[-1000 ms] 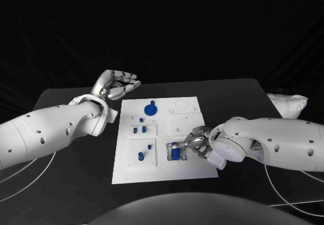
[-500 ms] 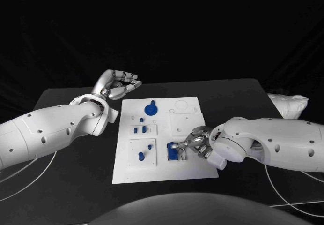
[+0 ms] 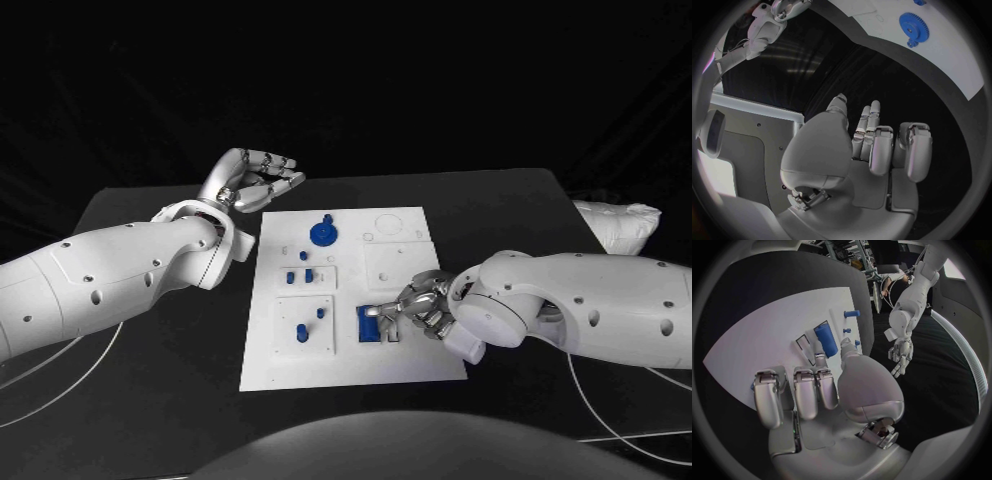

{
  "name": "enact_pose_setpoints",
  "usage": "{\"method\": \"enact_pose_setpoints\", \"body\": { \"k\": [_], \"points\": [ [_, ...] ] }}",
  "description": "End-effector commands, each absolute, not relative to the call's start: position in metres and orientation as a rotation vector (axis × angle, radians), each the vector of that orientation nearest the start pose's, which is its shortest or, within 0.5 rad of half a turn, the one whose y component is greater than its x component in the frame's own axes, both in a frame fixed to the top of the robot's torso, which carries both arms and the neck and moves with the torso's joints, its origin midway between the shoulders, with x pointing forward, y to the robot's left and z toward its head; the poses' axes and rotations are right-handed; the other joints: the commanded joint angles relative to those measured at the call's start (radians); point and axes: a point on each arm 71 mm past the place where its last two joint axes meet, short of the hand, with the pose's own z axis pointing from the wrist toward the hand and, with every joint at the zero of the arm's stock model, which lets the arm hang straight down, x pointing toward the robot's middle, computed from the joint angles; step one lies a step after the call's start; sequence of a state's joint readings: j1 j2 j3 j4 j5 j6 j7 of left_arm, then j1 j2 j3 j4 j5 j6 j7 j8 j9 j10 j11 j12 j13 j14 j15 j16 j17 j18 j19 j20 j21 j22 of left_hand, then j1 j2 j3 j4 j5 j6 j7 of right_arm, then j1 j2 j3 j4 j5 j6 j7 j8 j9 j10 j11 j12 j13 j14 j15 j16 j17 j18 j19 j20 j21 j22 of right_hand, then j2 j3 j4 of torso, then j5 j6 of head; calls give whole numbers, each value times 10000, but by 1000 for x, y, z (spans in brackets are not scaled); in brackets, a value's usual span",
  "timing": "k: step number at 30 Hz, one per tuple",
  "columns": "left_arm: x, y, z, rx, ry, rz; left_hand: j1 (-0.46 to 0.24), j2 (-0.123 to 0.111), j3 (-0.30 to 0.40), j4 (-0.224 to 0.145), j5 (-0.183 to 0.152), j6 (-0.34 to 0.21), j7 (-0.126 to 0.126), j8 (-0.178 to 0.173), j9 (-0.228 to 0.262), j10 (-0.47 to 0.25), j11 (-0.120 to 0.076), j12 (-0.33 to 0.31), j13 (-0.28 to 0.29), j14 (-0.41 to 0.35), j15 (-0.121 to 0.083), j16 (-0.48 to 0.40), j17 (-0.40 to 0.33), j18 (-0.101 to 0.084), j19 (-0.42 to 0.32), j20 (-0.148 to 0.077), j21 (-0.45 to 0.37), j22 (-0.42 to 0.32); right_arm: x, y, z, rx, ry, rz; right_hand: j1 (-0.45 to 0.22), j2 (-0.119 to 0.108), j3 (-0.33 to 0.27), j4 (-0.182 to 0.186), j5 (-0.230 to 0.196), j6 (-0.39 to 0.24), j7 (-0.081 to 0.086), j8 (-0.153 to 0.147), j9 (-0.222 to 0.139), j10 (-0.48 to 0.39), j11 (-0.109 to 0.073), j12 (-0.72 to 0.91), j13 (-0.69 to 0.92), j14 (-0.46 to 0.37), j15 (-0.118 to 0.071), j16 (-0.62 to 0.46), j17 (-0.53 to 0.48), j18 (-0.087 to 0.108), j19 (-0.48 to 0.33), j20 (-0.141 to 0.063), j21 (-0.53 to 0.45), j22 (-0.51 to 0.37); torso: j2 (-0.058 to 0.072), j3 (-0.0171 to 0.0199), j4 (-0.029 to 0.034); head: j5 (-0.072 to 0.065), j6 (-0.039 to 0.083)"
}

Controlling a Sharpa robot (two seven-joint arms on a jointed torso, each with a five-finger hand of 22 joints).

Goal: Assemble the parts on the task board

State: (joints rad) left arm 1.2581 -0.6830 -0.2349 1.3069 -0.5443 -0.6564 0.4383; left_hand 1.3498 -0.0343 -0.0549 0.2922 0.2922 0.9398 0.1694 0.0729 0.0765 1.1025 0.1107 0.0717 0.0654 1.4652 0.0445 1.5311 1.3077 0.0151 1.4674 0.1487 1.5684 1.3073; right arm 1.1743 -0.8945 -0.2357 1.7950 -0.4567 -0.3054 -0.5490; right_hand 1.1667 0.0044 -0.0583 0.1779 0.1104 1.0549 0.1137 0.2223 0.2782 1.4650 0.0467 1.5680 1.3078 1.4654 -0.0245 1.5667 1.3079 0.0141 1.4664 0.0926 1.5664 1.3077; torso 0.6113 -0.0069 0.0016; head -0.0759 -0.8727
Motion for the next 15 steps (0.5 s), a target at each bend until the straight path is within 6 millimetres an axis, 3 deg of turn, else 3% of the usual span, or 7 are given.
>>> {"method": "enact_pose_setpoints", "body": {
  "k": [1,2,4,7,11,15],
  "points": [
    [513,195,-207,-4454,13787,-10945,11,112,-70,-12,35,31,-21,66,13,38,0,8,13,637,4,-13,1636,-151,1034,51,24,2635,373,-178,-278,9083,24332,6879,2,113,-175,64,-1,-85,-160,613,575,1058,-149,28,2630,1054,-151,41,2629,-141,1044,-176,44,2631,-5,9,-2,7,1],
    [513,196,-207,-4456,13787,-10939,11,112,-70,-12,35,31,-21,66,13,38,0,8,13,637,4,-13,1636,-151,1034,51,24,2635,373,-178,-276,8923,24133,6947,30,142,-229,82,-36,-118,-202,885,836,1058,-191,28,2630,1054,-185,41,2629,-141,1044,-213,44,2631,-8,8,-1,6,1],
    [513,196,-207,-4461,13784,-10924,11,112,-70,-12,35,31,-21,66,13,38,0,8,13,637,4,-13,1636,-151,1034,51,24,2635,374,-180,-273,8596,23703,7170,153,199,-449,159,-129,-666,-254,1708,1749,1058,-270,28,2630,1054,-301,41,2629,-141,1044,-290,44,2631,-6,4,-5,14,1],
    [513,197,-207,-4467,13788,-10910,11,112,-70,-12,35,31,-21,66,13,38,0,8,13,637,4,-13,1636,-151,1034,51,24,2635,375,-182,-264,8208,22941,7815,291,331,-611,249,-249,-1196,-270,2478,2602,1058,-239,28,2630,1054,-293,41,2629,-141,1044,-304,44,2631,2,9,-14,20,1],
    [513,196,-207,-4467,13801,-10914,47,137,-80,-11,54,36,-24,71,16,45,-4,7,12,631,0,-18,1622,-151,1034,47,24,2635,378,-187,-249,7943,21954,8461,517,405,-708,245,-210,-1742,-203,2916,3136,1058,-201,28,2630,1054,-242,41,2629,-141,1044,-296,44,2631,6,5,-6,-8,1],
    [513,195,-207,-4461,13821,-10932,47,137,-80,-11,54,36,-24,71,16,45,-4,7,12,631,0,-18,1622,-151,1034,47,24,2635,380,-200,-231,7608,21344,8497,611,423,-764,248,-7,-1977,-171,3029,3293,1058,-175,28,2630,1054,-220,41,2629,-141,1044,-275,44,2631,2,-11,-3,-86,1]
  ]
}}
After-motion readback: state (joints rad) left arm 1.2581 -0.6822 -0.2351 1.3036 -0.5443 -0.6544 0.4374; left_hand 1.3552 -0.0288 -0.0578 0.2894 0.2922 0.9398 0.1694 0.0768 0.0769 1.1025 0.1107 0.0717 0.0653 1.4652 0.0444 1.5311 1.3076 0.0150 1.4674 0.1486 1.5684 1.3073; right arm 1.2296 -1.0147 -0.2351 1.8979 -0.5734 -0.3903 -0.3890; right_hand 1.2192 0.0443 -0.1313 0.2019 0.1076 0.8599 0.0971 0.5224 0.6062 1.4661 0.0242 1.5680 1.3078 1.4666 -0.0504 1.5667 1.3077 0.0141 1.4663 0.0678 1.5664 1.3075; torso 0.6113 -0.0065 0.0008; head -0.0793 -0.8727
